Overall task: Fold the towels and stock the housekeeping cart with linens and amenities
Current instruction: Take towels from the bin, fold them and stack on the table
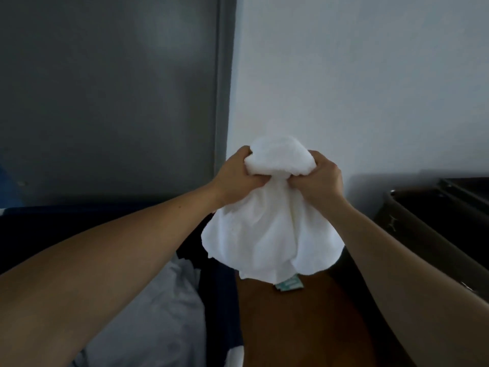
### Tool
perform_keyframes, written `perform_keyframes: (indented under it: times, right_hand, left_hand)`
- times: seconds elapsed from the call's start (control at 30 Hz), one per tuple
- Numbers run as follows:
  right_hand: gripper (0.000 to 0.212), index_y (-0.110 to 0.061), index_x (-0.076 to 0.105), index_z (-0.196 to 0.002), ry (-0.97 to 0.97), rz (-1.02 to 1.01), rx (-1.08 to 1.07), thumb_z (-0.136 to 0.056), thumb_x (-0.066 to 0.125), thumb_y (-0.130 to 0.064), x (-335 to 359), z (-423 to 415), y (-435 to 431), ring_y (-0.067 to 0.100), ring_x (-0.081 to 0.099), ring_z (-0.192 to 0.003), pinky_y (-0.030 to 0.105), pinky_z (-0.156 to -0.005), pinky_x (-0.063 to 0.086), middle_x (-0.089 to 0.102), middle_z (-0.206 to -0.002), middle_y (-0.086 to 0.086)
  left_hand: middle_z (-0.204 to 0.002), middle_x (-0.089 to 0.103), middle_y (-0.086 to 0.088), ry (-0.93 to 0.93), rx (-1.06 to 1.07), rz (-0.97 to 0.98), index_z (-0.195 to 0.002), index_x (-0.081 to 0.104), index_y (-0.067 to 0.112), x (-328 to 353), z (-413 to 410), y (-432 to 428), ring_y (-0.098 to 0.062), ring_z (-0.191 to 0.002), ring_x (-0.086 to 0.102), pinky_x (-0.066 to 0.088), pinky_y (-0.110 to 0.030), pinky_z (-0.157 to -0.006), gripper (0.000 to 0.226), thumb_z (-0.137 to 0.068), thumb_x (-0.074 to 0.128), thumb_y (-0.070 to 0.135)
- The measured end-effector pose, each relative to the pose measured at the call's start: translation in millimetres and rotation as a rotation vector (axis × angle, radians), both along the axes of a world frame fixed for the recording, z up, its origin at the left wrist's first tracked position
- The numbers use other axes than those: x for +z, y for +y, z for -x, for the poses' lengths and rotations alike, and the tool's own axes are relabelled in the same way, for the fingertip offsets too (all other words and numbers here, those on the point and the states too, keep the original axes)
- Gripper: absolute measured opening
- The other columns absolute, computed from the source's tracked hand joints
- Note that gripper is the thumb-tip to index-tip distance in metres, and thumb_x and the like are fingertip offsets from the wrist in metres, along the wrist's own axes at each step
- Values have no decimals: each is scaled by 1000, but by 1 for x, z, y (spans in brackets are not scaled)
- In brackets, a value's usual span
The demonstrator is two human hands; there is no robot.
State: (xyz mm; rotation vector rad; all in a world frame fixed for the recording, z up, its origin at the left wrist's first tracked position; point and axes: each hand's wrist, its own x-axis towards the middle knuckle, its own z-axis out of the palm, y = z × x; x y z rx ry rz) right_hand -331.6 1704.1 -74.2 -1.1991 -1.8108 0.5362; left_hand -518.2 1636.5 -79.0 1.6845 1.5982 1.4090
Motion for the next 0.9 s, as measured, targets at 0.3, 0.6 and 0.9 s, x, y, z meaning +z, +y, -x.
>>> perform_keyframes:
  times: [0.3,0.6,0.9]
  right_hand:
    - [53,-28,65,-112,-225,150,7,-63,82,-23,-74,-136,44,17,57,-79,28,-68,40,56,-75,-20]
    - [45,-18,62,-116,-323,429,142,-76,81,-26,-185,-191,73,24,61,-93,31,-75,44,61,-97,-2]
    - [42,-7,62,-119,-258,674,264,-84,77,-23,-221,-202,56,26,61,-101,35,-84,50,60,-105,3]
  left_hand:
    - [-135,55,3,149,-152,341,-147,38,24,-74,-119,55,-14,-117,54,44,-29,-90,77,-81,78,31]
    - [-110,64,-4,331,-105,714,-129,60,12,-163,-179,58,-17,-97,59,47,-29,-84,35,-97,60,27]
    - [-139,44,5,345,-175,897,-149,35,19,-225,-196,49,-16,-128,45,41,-32,-107,84,-79,79,33]
